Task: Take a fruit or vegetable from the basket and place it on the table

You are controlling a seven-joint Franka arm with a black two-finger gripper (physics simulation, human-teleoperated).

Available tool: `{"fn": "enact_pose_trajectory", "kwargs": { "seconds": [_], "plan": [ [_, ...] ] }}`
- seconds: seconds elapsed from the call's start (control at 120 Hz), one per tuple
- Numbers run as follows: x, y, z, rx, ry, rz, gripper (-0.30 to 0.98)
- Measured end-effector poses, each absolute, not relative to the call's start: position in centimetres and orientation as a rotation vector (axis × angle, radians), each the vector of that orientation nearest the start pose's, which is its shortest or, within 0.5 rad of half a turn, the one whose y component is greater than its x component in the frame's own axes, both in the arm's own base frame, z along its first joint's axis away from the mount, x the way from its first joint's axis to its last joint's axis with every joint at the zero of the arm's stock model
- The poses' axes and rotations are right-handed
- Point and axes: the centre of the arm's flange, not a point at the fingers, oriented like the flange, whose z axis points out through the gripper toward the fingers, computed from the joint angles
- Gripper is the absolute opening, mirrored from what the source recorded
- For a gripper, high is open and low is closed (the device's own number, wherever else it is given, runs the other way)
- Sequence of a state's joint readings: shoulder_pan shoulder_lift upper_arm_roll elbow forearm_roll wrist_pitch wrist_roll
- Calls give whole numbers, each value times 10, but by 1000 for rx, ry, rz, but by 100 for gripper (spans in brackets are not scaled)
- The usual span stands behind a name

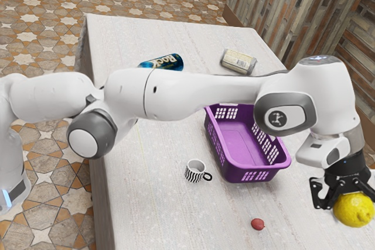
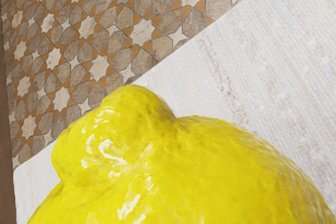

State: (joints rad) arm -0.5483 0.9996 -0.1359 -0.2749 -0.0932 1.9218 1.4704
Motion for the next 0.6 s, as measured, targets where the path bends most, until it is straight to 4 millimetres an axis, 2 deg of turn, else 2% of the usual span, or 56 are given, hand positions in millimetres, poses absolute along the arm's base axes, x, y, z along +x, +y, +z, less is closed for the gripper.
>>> {"fn": "enact_pose_trajectory", "kwargs": {
  "seconds": [0.042, 0.108, 0.25, 0.6],
  "plan": [
    [653, -440, 596, -1497, 2468, -1021, 38],
    [651, -444, 596, -1494, 2473, -1025, 51],
    [648, -449, 597, -1491, 2466, -1051, 62],
    [648, -450, 603, -1495, 2442, -1084, 68]
  ]
}}
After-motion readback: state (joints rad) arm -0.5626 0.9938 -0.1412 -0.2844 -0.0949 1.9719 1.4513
